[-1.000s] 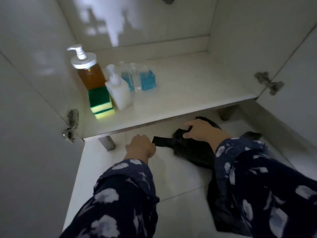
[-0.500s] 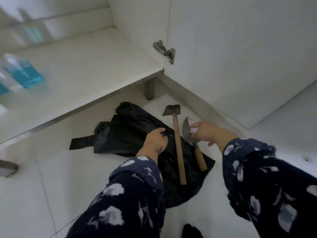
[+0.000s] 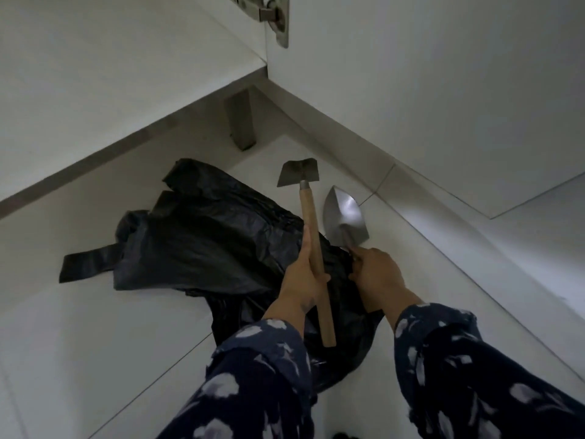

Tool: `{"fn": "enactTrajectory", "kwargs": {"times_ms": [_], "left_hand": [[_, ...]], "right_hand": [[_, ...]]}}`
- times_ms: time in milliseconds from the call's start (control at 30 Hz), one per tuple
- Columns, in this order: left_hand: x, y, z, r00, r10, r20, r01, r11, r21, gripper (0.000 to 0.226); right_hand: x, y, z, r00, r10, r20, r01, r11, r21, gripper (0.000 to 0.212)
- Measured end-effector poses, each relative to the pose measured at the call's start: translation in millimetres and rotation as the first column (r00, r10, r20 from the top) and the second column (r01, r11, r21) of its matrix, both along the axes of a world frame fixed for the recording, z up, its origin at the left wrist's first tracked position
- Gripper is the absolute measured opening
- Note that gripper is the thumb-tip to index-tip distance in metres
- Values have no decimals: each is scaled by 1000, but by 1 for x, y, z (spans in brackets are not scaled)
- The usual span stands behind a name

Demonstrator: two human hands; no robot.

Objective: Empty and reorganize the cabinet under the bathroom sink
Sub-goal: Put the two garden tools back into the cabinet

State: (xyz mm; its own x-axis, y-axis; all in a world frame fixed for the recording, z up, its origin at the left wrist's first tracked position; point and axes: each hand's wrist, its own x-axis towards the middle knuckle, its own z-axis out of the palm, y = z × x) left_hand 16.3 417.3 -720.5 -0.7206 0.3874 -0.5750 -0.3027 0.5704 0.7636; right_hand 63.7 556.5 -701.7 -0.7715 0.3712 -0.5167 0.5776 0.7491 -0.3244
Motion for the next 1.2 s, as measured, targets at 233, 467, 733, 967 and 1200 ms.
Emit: {"fn": "enactTrajectory", "kwargs": {"times_ms": [233, 467, 733, 967, 1200], "left_hand": [[6, -14, 30, 997, 61, 49, -63, 997, 43, 111], [21, -54, 91, 995, 11, -98, -8, 1000, 25, 108], [21, -123, 170, 950, -14, -313, 21, 1000, 19, 106], [-47, -195, 244, 898, 71, -434, -30, 995, 100, 104], [-171, -224, 266, 906, 211, -367, -153, 972, 179, 103]], "right_hand": [[2, -10, 34, 996, -41, -85, 31, 993, -114, 58], [-6, -38, 125, 985, 171, 18, -171, 985, -11, 66], [-22, -103, 222, 961, 275, 10, -275, 954, 120, 72], [-90, -171, 287, 923, 379, -58, -353, 900, 256, 67], [-206, -186, 280, 887, 408, -217, -340, 894, 290, 46]]}}
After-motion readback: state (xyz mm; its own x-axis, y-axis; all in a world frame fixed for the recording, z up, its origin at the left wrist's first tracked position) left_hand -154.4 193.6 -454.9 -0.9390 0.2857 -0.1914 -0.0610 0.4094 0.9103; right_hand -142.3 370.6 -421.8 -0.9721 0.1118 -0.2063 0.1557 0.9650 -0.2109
